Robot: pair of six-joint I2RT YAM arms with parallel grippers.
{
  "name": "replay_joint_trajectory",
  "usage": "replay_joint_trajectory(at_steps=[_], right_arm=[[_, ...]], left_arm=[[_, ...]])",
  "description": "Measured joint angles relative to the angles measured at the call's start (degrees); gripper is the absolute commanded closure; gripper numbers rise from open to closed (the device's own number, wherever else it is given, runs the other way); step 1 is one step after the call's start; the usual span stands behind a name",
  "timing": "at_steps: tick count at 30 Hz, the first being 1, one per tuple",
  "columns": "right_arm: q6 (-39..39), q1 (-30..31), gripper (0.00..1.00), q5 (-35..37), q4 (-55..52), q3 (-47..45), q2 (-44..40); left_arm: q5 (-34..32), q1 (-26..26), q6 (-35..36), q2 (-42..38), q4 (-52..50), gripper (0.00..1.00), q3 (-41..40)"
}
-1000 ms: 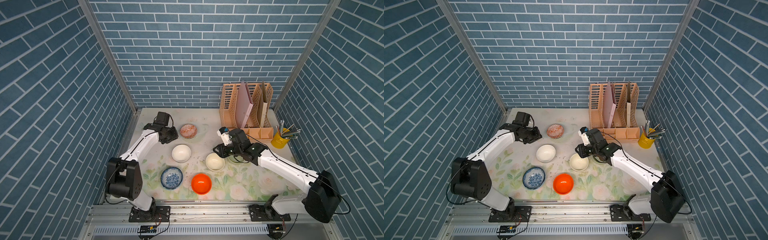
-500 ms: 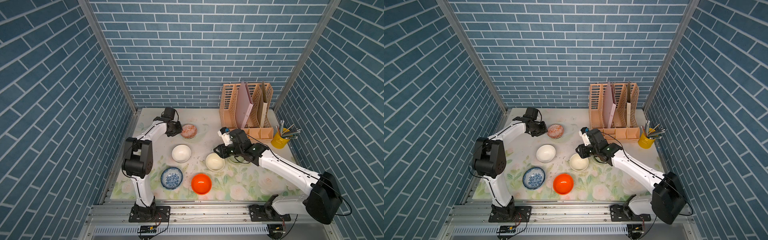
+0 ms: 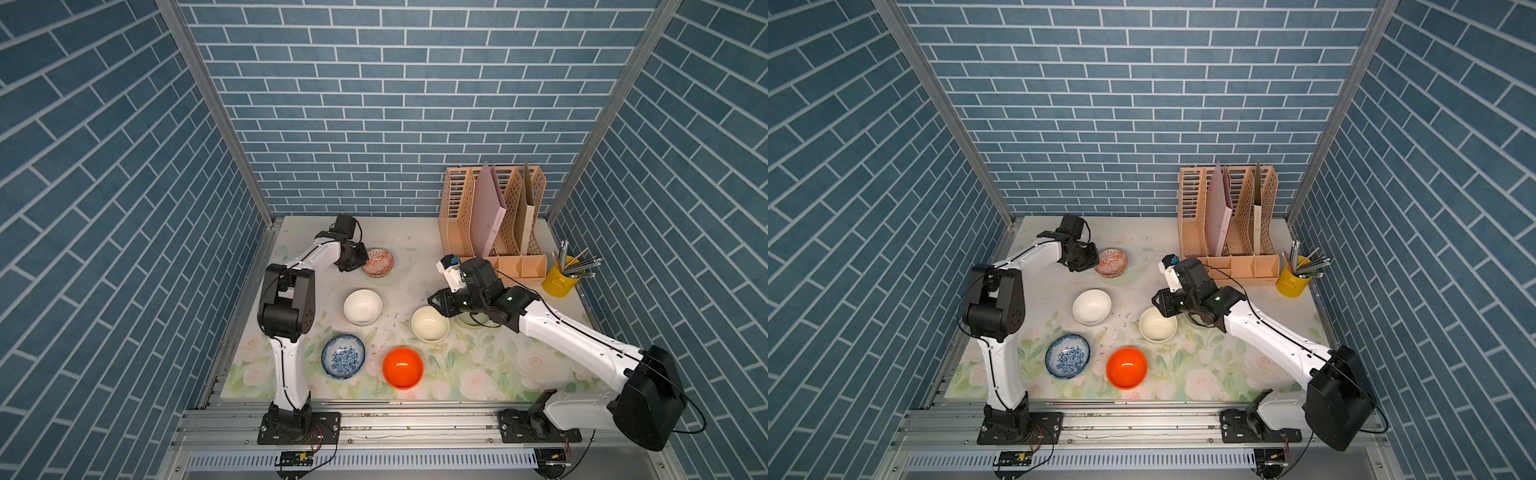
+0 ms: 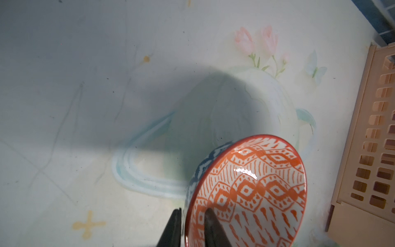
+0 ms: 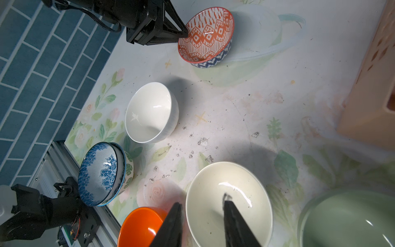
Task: Stack the bowls
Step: Pick up the bowl from the center of the board.
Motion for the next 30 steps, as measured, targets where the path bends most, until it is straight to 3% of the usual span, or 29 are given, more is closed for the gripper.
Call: replay_joint_trajectory(at_steps=[22, 27, 30], right_arm=[[0.0, 0.0, 0.64, 0.0, -0.1, 0.0, 0.0], [0.0, 0.0, 0.64, 0.0, -0.1, 0.0, 0.0], [0.0, 0.0, 0.64, 0.0, -0.1, 0.0, 0.0]], left_arm=[[-1.5, -0.3, 0.7, 2.1, -2.0, 0.85, 2.2], [-1.5, -0.3, 1.1, 2.3, -2.6, 0.91, 2.7], [-1.6, -0.3, 1.3, 2.3, -3.0, 1.0, 3.0]])
